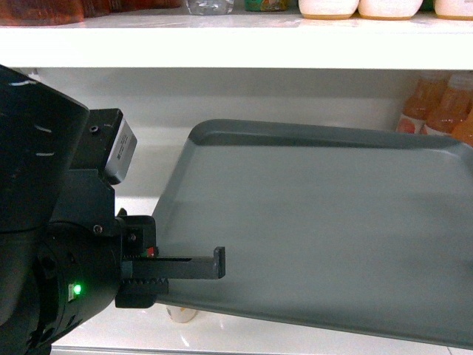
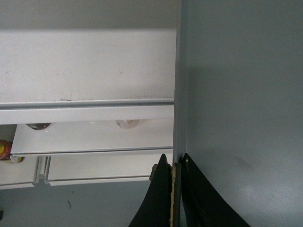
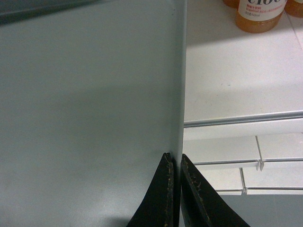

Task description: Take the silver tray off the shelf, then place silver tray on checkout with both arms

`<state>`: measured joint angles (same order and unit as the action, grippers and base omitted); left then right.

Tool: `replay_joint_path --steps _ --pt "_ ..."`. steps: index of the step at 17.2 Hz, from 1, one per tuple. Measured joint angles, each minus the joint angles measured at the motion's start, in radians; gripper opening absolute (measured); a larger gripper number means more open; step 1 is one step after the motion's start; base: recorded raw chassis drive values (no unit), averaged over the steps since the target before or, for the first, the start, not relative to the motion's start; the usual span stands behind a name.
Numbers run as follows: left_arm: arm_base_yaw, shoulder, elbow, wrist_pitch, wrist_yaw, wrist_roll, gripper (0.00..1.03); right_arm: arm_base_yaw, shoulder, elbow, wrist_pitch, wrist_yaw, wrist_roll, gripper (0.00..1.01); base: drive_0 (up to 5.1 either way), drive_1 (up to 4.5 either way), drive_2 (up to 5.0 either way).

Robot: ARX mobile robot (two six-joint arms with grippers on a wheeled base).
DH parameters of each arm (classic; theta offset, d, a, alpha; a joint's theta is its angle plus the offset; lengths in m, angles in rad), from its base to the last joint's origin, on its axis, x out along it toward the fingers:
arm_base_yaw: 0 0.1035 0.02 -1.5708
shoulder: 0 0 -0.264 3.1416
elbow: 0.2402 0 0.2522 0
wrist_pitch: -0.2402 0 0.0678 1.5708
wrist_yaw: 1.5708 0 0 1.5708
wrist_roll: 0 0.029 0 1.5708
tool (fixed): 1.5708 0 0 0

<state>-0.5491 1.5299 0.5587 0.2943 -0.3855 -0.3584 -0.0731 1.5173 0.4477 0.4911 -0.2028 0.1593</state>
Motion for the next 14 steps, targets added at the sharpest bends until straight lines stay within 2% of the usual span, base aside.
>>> replay_joint_path --steps 14 --pt "0.0 0.001 0.0 0.001 -0.003 0.0 0.03 0.0 0.002 0.002 -0.002 0.0 0.0 0.03 0.0 0.0 0.0"
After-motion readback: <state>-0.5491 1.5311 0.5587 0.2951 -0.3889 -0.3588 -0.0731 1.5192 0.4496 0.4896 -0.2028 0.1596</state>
